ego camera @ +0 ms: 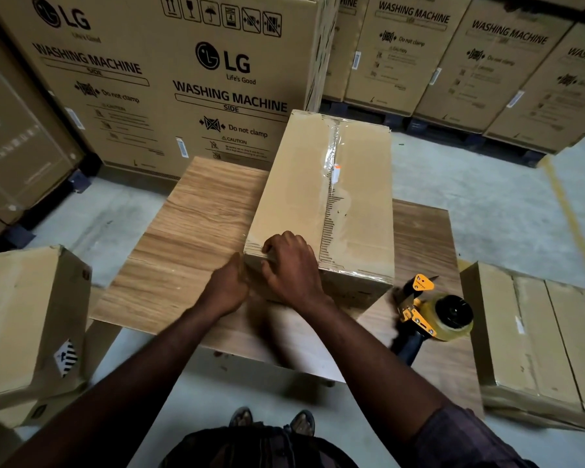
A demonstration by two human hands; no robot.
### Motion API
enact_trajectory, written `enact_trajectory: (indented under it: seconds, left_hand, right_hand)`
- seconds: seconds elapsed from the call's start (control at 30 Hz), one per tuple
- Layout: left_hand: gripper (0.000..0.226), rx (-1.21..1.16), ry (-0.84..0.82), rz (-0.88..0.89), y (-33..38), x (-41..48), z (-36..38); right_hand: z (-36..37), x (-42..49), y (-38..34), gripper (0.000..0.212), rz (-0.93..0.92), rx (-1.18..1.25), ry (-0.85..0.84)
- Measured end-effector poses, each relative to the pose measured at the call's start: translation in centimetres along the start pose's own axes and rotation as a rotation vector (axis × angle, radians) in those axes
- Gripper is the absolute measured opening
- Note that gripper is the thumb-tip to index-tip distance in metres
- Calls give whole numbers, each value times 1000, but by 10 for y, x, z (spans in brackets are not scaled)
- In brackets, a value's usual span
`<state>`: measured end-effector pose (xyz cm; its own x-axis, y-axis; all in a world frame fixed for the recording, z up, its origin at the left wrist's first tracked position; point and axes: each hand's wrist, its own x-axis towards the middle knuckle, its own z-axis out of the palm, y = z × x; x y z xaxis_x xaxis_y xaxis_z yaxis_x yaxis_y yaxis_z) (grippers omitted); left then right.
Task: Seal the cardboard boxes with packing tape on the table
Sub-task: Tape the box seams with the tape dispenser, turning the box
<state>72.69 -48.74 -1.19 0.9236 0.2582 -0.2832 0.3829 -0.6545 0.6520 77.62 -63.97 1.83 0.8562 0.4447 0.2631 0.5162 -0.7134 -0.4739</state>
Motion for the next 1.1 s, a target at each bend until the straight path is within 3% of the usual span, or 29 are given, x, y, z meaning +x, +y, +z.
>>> enact_trajectory:
  seconds: [0.07,0.13,0.2,0.27,0.33,0.57,0.7,0.8,0.9,1.0,1.1]
  left_hand:
    - [60,-117,217,67,11,1,-11]
    - [58,-178,355,237,28,1,-17]
    - [59,-104,293,410,45,3,-11]
    - [65,148,150,523,48,5,2]
    - [71,436,125,593,40,9,12]
    - [73,603,150,597,36,13,13]
    - [76,621,162,586,53,1,27]
    - [81,626,87,752,62,-11,50]
    - [74,564,99,806,50,-9,44]
    - [67,555,160,806,22,-6,13]
    - [55,453,204,738,3,-7,-7]
  right_hand:
    - [-4,-11,1,27,-56,-37,56]
    - [-2,-20,-2,44,-72,-95,44]
    - [5,-30,-1,62,-10,-162,-23]
    - [12,-43,8,68,36,-238,-60]
    - [9,-59,23,71,56,-292,-68]
    - [-53,-121,93,68,234,-395,16]
    - [-51,-110,76,71,353,-307,70]
    - [-36,-87,49,69,243,-206,-25]
    - [-33,-84,50,65,159,-227,-110]
    - [-44,-100,76,60,156,-279,-83]
    - [-58,-113,93,56,282,-304,7]
